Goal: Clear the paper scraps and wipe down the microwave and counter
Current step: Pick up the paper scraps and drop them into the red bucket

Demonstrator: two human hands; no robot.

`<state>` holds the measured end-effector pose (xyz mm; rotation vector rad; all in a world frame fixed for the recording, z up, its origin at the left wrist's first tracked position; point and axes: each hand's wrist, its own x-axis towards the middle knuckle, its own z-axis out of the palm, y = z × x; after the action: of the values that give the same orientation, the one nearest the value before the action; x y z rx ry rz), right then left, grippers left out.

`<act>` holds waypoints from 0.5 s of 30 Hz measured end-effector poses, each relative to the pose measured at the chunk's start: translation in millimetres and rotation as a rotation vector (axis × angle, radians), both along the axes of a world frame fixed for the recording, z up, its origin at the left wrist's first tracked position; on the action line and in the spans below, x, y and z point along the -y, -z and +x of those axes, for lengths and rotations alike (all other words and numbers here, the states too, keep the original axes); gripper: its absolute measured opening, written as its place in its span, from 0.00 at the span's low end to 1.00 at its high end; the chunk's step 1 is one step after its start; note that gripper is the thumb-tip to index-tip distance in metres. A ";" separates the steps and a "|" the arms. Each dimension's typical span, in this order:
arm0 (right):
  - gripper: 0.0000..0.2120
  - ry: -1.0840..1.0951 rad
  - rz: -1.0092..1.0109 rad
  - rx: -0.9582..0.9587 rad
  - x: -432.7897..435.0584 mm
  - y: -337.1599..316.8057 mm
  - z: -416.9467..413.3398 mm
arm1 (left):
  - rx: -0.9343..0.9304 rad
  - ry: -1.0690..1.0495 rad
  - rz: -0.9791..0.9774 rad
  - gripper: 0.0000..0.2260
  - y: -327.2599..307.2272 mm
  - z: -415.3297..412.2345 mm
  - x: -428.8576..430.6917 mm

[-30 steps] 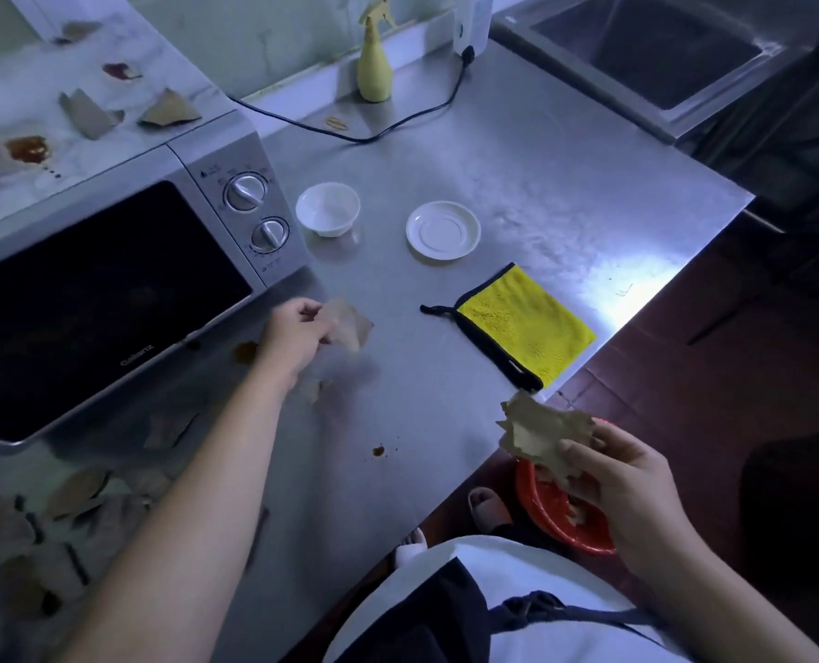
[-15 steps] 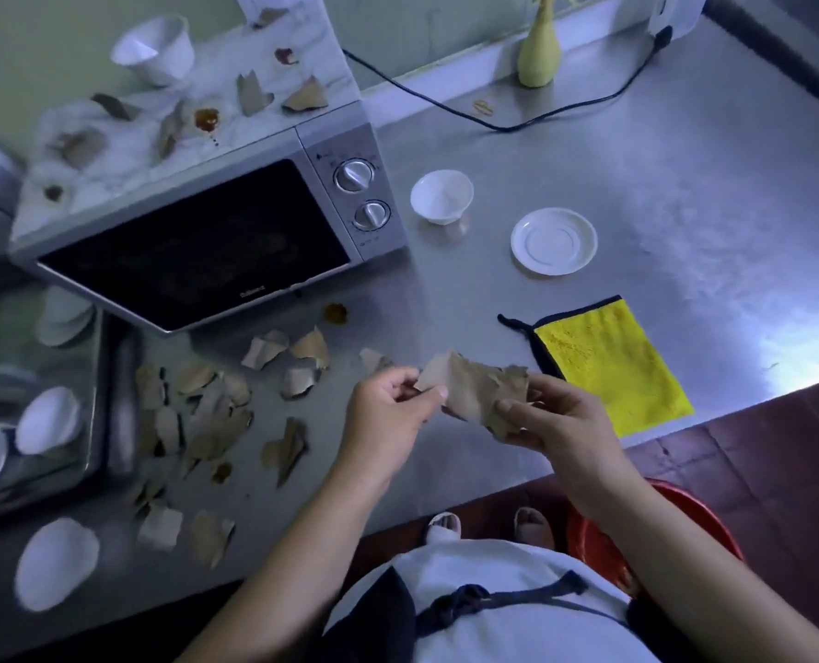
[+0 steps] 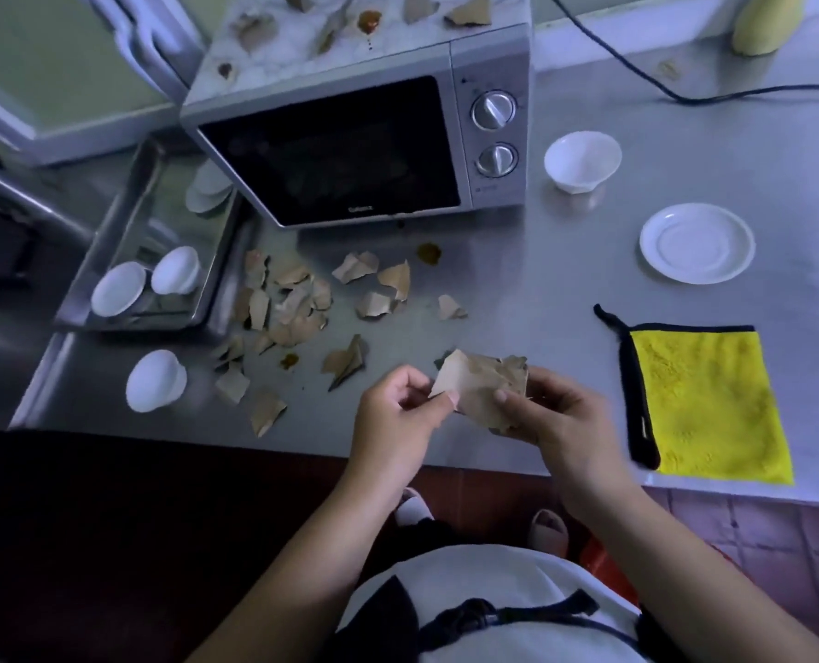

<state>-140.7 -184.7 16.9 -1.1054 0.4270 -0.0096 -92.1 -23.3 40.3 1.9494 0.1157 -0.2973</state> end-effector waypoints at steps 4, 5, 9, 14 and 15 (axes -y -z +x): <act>0.10 -0.053 -0.045 -0.005 -8.3 -3.8 0.4 | -0.109 -0.020 -0.089 0.15 -0.5 -5.2 -11.8; 0.09 -0.066 -0.059 -0.010 -10.3 -4.6 1.2 | -0.147 -0.026 -0.125 0.15 -0.3 -5.3 -16.9; 0.10 -0.065 -0.130 -0.026 -19.1 -5.7 6.7 | -0.281 0.046 -0.259 0.09 5.2 -1.2 -40.4; 0.15 0.020 -0.178 -0.049 -26.4 -1.7 8.5 | -0.253 0.031 -0.069 0.09 37.9 37.6 -92.7; 0.16 0.045 -0.186 -0.055 -26.6 -1.4 8.4 | -0.203 0.056 0.155 0.11 47.8 50.0 -105.8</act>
<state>-132.3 -158.1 18.3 -1.2807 0.5079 -0.0596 -42.1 82.5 -7.5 2.0741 0.2227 -0.5366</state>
